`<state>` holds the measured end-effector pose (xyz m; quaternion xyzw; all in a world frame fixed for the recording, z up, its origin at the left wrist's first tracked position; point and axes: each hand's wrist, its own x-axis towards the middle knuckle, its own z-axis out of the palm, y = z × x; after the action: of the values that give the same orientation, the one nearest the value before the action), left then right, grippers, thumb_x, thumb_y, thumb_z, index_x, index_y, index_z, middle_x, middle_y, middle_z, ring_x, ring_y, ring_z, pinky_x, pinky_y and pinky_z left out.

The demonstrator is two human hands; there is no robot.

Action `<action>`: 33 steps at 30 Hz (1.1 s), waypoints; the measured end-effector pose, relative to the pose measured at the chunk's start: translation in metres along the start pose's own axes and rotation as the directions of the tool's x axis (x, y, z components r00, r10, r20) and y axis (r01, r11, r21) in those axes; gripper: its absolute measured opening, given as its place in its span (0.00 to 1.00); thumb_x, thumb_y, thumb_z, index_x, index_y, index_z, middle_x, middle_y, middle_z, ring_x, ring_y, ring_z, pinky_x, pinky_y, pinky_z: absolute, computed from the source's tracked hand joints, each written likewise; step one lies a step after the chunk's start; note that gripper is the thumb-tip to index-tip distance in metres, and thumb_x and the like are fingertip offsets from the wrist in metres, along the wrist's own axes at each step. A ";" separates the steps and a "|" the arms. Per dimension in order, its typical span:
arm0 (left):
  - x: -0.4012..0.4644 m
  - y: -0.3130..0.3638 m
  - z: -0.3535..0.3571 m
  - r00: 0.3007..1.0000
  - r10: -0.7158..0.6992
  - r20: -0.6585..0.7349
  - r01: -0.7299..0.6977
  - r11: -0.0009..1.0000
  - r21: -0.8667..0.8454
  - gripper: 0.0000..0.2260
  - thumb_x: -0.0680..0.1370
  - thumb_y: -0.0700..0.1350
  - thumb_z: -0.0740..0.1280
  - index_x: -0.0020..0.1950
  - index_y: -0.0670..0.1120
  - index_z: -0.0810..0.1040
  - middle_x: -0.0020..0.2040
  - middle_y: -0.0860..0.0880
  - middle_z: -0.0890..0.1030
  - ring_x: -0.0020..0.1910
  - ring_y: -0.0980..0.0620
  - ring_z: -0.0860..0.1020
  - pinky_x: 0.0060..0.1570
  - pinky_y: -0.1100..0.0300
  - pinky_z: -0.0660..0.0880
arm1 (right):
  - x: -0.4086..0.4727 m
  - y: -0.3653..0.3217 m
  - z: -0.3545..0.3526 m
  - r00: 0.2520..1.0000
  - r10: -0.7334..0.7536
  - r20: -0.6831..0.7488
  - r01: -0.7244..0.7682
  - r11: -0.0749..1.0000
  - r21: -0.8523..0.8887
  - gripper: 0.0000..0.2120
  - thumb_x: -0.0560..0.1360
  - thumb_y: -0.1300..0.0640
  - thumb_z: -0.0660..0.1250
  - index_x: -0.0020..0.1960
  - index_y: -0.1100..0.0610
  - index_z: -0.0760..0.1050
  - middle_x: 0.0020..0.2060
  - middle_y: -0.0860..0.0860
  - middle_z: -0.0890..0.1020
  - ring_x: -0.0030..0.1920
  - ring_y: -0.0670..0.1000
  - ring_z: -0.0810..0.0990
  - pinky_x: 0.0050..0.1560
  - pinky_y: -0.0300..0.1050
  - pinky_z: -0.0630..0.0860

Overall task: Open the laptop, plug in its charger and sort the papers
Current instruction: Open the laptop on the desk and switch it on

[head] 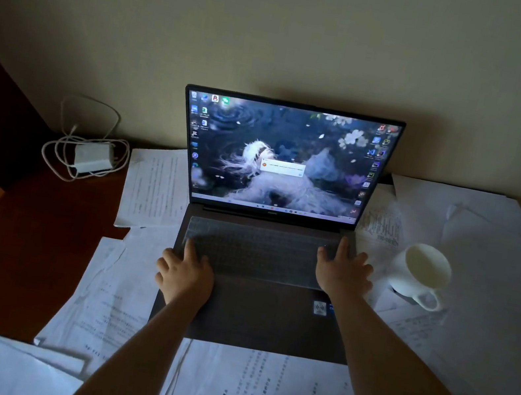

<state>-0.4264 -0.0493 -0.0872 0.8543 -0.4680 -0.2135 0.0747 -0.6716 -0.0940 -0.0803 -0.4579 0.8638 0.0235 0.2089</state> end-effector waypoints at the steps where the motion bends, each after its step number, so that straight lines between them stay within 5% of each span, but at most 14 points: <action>1: -0.003 -0.001 0.002 1.000 0.013 0.001 -0.013 1.000 0.020 0.22 0.81 0.55 0.53 0.75 0.52 0.57 0.71 0.39 0.59 0.69 0.39 0.60 0.68 0.43 0.59 | -0.003 0.001 0.001 1.000 0.000 0.001 0.000 1.000 0.013 0.32 0.78 0.36 0.47 0.77 0.47 0.43 0.73 0.60 0.53 0.72 0.64 0.55 0.68 0.62 0.59; 9: -0.022 -0.012 0.010 0.989 0.122 0.085 -0.135 0.976 0.170 0.25 0.81 0.59 0.47 0.78 0.57 0.46 0.79 0.45 0.43 0.77 0.41 0.43 0.72 0.38 0.45 | -0.038 0.013 0.014 0.999 -0.020 0.042 0.019 0.999 0.030 0.34 0.78 0.36 0.47 0.77 0.50 0.38 0.76 0.61 0.46 0.74 0.62 0.52 0.69 0.62 0.56; 19: -0.034 -0.028 -0.003 0.997 0.050 0.065 -0.051 0.999 0.011 0.19 0.81 0.50 0.54 0.72 0.49 0.60 0.70 0.39 0.63 0.68 0.39 0.63 0.67 0.43 0.64 | -0.074 0.034 0.017 0.998 0.055 -0.039 -0.052 0.996 0.066 0.39 0.76 0.35 0.54 0.77 0.53 0.42 0.71 0.63 0.59 0.70 0.63 0.60 0.67 0.59 0.63; 33: -0.033 -0.041 -0.012 0.989 0.133 0.070 -0.129 0.990 -0.055 0.21 0.80 0.41 0.56 0.74 0.48 0.61 0.70 0.40 0.65 0.68 0.39 0.63 0.66 0.43 0.68 | -0.090 0.040 0.022 1.000 -0.003 -0.028 0.006 0.994 0.109 0.38 0.75 0.34 0.57 0.76 0.50 0.47 0.72 0.64 0.56 0.72 0.64 0.56 0.69 0.60 0.59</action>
<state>-0.4055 0.0002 -0.0801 0.8112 -0.5199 -0.2510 0.0930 -0.6517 0.0040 -0.0720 -0.4480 0.8656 -0.0306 0.2214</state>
